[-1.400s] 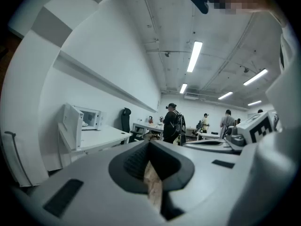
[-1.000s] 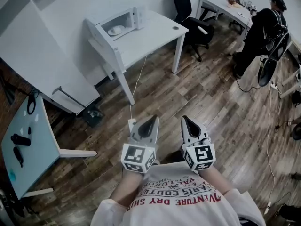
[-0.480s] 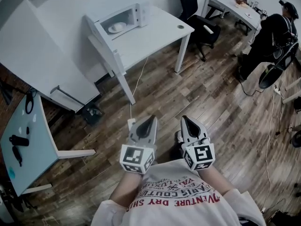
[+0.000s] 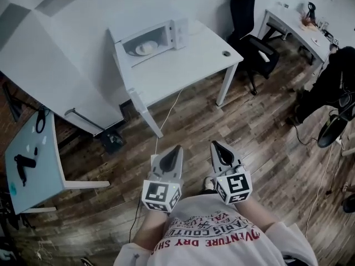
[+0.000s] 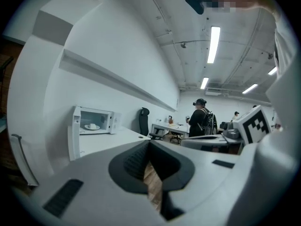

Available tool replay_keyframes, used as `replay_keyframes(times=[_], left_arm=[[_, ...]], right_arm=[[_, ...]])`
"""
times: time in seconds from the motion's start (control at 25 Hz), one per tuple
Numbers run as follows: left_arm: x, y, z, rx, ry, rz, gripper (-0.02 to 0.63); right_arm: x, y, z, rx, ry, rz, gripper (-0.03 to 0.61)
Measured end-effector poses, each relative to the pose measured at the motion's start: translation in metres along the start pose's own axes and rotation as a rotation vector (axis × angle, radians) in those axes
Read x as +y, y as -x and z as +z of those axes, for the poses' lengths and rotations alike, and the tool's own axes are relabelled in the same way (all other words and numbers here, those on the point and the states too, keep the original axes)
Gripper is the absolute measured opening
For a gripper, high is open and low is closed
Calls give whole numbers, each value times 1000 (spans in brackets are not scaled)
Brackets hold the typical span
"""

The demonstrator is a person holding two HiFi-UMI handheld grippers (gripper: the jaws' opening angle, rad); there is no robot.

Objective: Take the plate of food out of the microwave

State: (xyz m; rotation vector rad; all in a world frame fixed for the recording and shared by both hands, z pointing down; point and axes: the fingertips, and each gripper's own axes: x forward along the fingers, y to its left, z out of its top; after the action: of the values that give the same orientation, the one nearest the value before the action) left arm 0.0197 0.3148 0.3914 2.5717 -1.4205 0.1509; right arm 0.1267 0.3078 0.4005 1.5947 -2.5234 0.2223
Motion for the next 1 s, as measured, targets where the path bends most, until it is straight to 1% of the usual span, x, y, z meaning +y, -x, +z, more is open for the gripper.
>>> replay_keyframes(times=[0.32,0.44,0.52,0.6,0.76,1.0], left_arm=[[-9,-81,10,-23,76,99,6],[-14,-102,11,-6,87,99,6],[-13,-115,13,5,74,101,6],[-5,-130,14,7,70,105,6],[20,-161,19,5,91,96,6],[75,-214,38,-6,85,70,6]], right_arm=[[-82,-35,8,26,43,90,12],[-105,-47,7,39,24,92,12],[-116,-59,9,40,17,89,11],[-124,-76,11,38,14,91,12],[-131,-111,17,40,25,101,12],[-140,-179,33,41,39,85,12]])
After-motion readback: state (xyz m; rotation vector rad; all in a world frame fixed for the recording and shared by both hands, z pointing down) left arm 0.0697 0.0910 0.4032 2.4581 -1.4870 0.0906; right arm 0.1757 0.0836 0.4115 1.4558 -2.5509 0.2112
